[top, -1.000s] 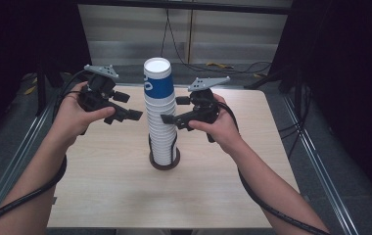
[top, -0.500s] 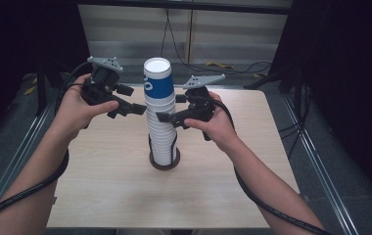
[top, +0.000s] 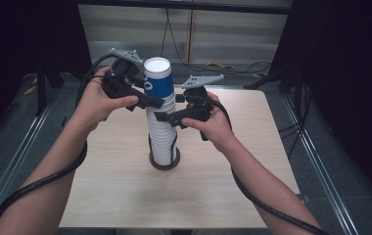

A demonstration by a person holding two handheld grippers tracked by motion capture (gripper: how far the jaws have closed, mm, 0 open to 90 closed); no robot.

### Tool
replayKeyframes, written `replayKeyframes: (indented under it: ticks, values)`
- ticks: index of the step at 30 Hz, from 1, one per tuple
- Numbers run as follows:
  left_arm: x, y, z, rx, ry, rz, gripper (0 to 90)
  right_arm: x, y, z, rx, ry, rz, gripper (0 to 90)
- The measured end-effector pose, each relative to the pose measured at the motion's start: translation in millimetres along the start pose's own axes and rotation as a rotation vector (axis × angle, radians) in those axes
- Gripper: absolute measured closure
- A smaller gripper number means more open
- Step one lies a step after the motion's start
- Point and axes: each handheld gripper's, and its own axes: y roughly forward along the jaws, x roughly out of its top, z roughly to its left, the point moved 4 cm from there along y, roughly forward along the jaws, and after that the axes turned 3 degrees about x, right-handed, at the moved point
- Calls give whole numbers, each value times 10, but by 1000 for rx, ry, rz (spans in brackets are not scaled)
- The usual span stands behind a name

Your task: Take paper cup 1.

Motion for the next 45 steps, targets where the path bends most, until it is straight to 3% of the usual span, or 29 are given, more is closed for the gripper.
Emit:
replayKeyframes:
  ticks: [4, 14, 22, 45]
  values:
    - [22, 97, -9, 12, 7, -7, 116, -2, 5, 3, -4, 0, -6, 122]
    - [45, 92, -7, 21, -18, -12, 135, -22, -5, -1, -16, 3, -17, 130]
    - [137, -37, -17, 26, -34, -58, 157, -27, -10, 9, -15, -5, -15, 132]
    - [291, -219, -28, 48, -33, -74, 174, -70, -33, 11, -19, -12, -2, 143]
